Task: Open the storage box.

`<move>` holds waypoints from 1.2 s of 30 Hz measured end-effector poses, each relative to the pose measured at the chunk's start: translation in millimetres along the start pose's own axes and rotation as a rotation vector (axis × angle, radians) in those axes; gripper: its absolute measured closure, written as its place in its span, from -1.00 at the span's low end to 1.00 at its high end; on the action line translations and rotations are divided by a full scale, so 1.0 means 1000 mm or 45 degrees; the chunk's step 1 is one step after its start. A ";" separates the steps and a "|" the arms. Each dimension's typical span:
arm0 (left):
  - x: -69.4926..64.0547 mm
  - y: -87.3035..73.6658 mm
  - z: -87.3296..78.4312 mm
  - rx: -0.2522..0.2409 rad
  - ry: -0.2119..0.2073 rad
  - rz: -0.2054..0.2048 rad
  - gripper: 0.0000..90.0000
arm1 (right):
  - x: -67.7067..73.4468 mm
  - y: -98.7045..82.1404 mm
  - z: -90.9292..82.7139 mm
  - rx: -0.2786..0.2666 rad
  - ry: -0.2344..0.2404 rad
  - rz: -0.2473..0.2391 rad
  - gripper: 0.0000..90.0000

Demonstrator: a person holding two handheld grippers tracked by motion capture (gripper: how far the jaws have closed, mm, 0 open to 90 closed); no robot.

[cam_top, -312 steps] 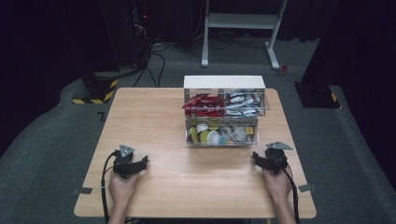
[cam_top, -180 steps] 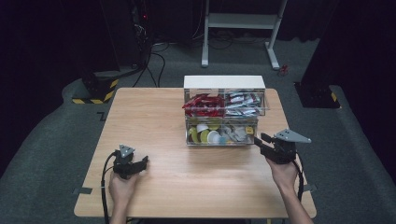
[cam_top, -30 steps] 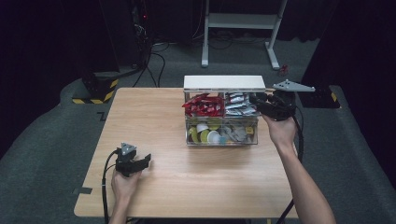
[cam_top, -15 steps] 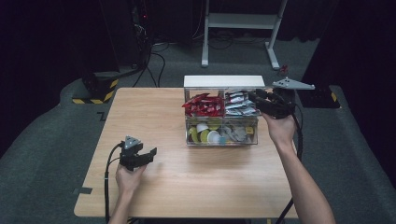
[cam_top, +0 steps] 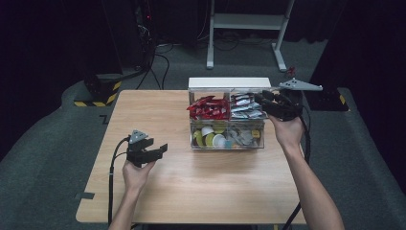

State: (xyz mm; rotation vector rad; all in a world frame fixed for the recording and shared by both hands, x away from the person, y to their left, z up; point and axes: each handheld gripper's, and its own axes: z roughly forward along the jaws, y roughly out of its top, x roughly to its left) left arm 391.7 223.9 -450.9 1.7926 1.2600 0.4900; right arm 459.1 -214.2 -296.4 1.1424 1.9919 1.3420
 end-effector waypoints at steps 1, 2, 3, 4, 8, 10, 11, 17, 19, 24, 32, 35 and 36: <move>-0.002 0.003 -0.001 -0.005 -0.006 0.005 -0.28 | 0.000 0.000 0.000 0.000 0.001 0.001 0.34; -0.003 0.006 -0.002 -0.015 -0.016 0.008 -0.27 | 0.000 0.000 0.000 0.000 0.001 0.001 0.34; -0.004 0.010 -0.002 -0.016 -0.021 0.012 -0.28 | 0.000 0.000 0.000 0.001 0.001 0.002 0.34; -0.006 0.014 -0.003 -0.022 -0.024 0.024 -0.28 | 0.000 0.001 0.000 0.001 0.002 0.002 0.34; -0.011 0.025 -0.006 -0.039 -0.046 0.031 -0.27 | 0.000 0.002 0.000 0.005 0.001 0.003 0.34; -0.013 0.032 -0.009 -0.054 -0.066 0.032 -0.27 | 0.000 0.002 0.000 0.006 0.001 0.003 0.34; -0.015 0.036 -0.010 -0.060 -0.072 0.035 -0.26 | 0.000 0.002 0.000 0.007 0.001 0.003 0.34; -0.027 0.055 -0.014 -0.075 -0.109 0.086 -0.25 | -0.001 0.002 0.000 0.007 0.007 0.008 0.34; -0.033 0.066 -0.017 -0.086 -0.125 0.115 -0.25 | -0.002 0.002 0.000 0.006 0.012 0.013 0.34; -0.042 0.080 -0.020 -0.106 -0.148 0.142 -0.24 | -0.002 0.002 0.000 0.006 0.013 0.012 0.35; -0.061 0.110 -0.022 -0.137 -0.184 0.197 -0.21 | -0.003 0.002 0.000 0.004 0.018 0.016 0.35; -0.066 0.116 -0.021 -0.141 -0.183 0.213 -0.20 | -0.003 0.003 0.000 0.004 0.017 0.015 0.35; -0.067 0.118 -0.020 -0.140 -0.181 0.219 -0.20 | -0.003 0.003 0.000 0.004 0.017 0.014 0.35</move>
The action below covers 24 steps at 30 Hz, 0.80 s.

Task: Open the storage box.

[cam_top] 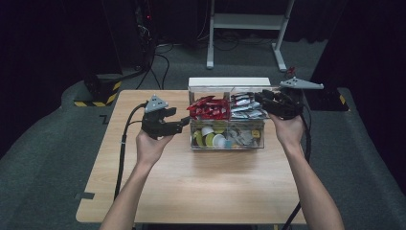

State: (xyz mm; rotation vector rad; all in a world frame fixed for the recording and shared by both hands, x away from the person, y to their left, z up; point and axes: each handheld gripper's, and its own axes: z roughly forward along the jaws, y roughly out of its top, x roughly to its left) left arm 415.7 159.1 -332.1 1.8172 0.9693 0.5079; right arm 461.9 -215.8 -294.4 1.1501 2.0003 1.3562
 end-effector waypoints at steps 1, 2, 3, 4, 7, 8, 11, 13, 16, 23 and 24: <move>0.000 0.002 0.001 0.001 0.004 0.003 -0.20 | 0.000 0.000 0.000 -0.001 0.001 0.000 0.35; 0.000 0.002 0.001 0.001 0.004 0.003 -0.20 | 0.000 0.000 0.000 -0.001 0.001 0.000 0.35; -0.001 0.004 0.003 0.006 0.006 0.009 -0.19 | 0.000 0.000 0.000 -0.002 0.002 0.000 0.36; -0.001 0.006 0.004 0.006 0.006 0.007 -0.19 | 0.000 0.000 0.000 -0.002 0.002 0.000 0.36; -0.003 0.012 0.010 0.017 -0.002 0.030 -0.09 | 0.000 0.000 0.000 -0.002 0.001 0.000 0.36; -0.003 0.012 0.010 0.017 -0.002 0.030 -0.06 | 0.000 0.000 0.000 -0.002 0.001 0.000 0.36; -0.005 0.016 0.016 0.030 0.004 0.044 0.02 | 0.000 0.000 0.000 -0.002 0.001 -0.001 0.36; -0.006 0.019 0.020 0.036 0.011 0.059 0.06 | -0.001 0.000 0.000 -0.003 0.002 0.000 0.36; -0.006 0.021 0.024 0.047 0.005 0.065 0.17 | -0.001 0.000 0.000 -0.004 0.002 0.000 0.37; -0.009 0.025 0.029 0.069 0.047 0.109 0.39 | -0.001 0.000 0.000 -0.004 0.001 0.002 0.37; -0.010 0.025 0.030 0.075 0.056 0.122 0.40 | -0.001 0.000 0.000 -0.004 0.001 0.002 0.37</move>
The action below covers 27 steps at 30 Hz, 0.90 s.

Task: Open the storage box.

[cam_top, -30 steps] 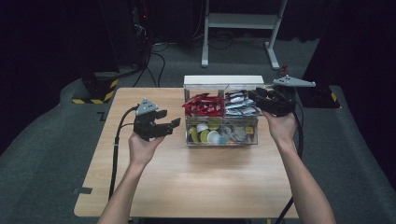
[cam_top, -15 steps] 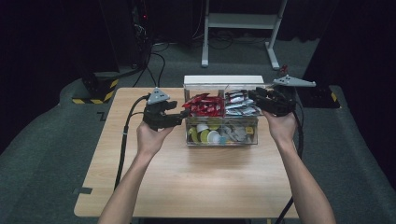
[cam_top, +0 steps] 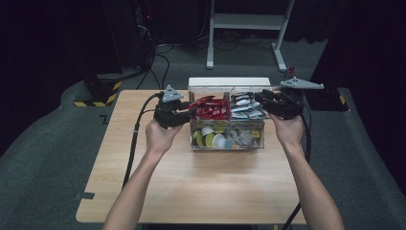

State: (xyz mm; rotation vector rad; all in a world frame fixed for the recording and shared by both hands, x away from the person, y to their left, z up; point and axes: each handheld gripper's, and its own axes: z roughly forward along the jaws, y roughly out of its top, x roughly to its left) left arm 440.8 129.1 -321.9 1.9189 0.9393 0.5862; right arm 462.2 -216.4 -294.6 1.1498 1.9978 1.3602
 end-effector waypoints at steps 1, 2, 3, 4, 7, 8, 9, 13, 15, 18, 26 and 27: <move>-0.001 0.000 0.001 0.003 0.013 0.008 0.43 | 0.000 0.000 0.000 0.001 -0.001 0.003 0.37; -0.001 0.001 0.002 0.008 0.018 0.010 0.48 | 0.000 0.000 0.000 0.000 -0.001 0.003 0.38; -0.002 0.001 0.003 0.011 0.025 0.018 0.48 | 0.000 0.000 0.000 0.000 -0.001 0.003 0.38; -0.002 0.001 0.003 0.013 0.033 0.019 0.50 | 0.000 0.000 0.000 -0.001 -0.001 0.000 0.38; -0.003 0.002 0.005 0.010 0.048 0.021 0.57 | 0.000 0.000 0.000 0.000 -0.001 0.004 0.38; -0.003 0.002 0.005 0.014 0.055 0.026 0.60 | 0.000 0.000 0.000 0.000 -0.001 0.004 0.38; -0.004 0.002 0.005 0.018 0.062 0.033 0.60 | 0.000 0.000 0.000 0.000 -0.001 0.004 0.38; -0.006 0.002 0.004 0.032 0.078 0.046 0.66 | 0.000 0.000 0.000 -0.001 0.001 0.006 0.38; -0.006 0.002 0.004 0.031 0.079 0.043 0.66 | 0.000 0.000 0.000 -0.001 0.001 0.006 0.38; -0.006 0.002 0.003 0.037 0.075 0.040 0.69 | 0.000 0.000 0.000 -0.002 0.001 0.006 0.38; -0.008 0.003 -0.004 0.014 0.082 0.060 0.85 | 0.000 -0.001 0.000 -0.005 0.001 0.004 0.39; -0.008 0.003 -0.005 0.011 0.085 0.061 0.86 | 0.000 -0.001 0.000 -0.007 0.000 0.003 0.39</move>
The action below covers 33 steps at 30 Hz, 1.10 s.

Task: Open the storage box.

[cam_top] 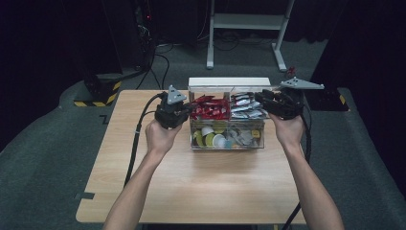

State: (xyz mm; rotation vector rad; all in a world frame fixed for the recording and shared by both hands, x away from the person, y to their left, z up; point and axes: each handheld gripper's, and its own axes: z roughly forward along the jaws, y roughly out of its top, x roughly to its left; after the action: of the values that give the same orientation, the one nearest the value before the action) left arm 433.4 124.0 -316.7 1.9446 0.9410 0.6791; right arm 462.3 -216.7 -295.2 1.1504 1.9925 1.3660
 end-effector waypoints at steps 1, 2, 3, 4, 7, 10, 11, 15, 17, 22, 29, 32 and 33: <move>0.000 0.000 0.000 0.000 0.000 0.000 0.87 | 0.000 0.000 0.000 0.000 0.000 0.000 0.39; 0.000 0.000 -0.001 -0.003 0.001 0.002 0.87 | 0.000 0.000 0.000 0.000 0.001 0.000 0.39; 0.000 0.000 -0.001 -0.003 0.001 0.002 0.88 | 0.000 0.000 0.000 0.000 0.001 0.000 0.39; 0.000 0.000 -0.002 -0.003 0.004 0.008 0.88 | 0.000 0.000 0.000 -0.001 0.001 0.000 0.39; 0.000 0.001 -0.005 -0.017 -0.002 0.013 0.89 | 0.000 0.000 0.000 0.000 -0.001 0.000 0.39; -0.001 0.002 -0.012 -0.046 -0.016 0.018 0.91 | 0.001 0.000 0.000 0.001 -0.003 -0.001 0.39; -0.001 0.002 -0.012 -0.046 -0.016 0.018 0.92 | 0.001 0.000 0.000 0.001 -0.003 -0.001 0.39; 0.001 0.003 -0.020 -0.069 -0.043 0.004 0.94 | 0.001 0.000 0.001 0.001 -0.006 0.000 0.39; 0.002 0.003 -0.021 -0.071 -0.045 0.002 0.94 | 0.001 0.000 0.001 0.001 -0.006 0.000 0.39; 0.002 0.003 -0.025 -0.072 -0.050 0.006 0.95 | 0.001 0.000 0.001 0.001 -0.004 0.003 0.39; 0.002 0.004 -0.035 -0.098 -0.063 0.008 0.95 | 0.001 -0.001 0.001 -0.001 -0.001 0.002 0.38; 0.002 0.004 -0.042 -0.117 -0.062 0.005 0.95 | 0.000 -0.001 0.001 0.000 0.000 0.002 0.38; 0.002 0.004 -0.042 -0.117 -0.062 0.005 0.95 | 0.000 -0.001 0.001 0.000 0.001 0.002 0.38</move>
State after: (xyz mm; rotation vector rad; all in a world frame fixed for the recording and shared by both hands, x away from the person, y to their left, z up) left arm 404.8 142.8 -292.8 1.8742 0.8614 0.6627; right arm 462.3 -216.1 -295.9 1.1515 1.9924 1.3672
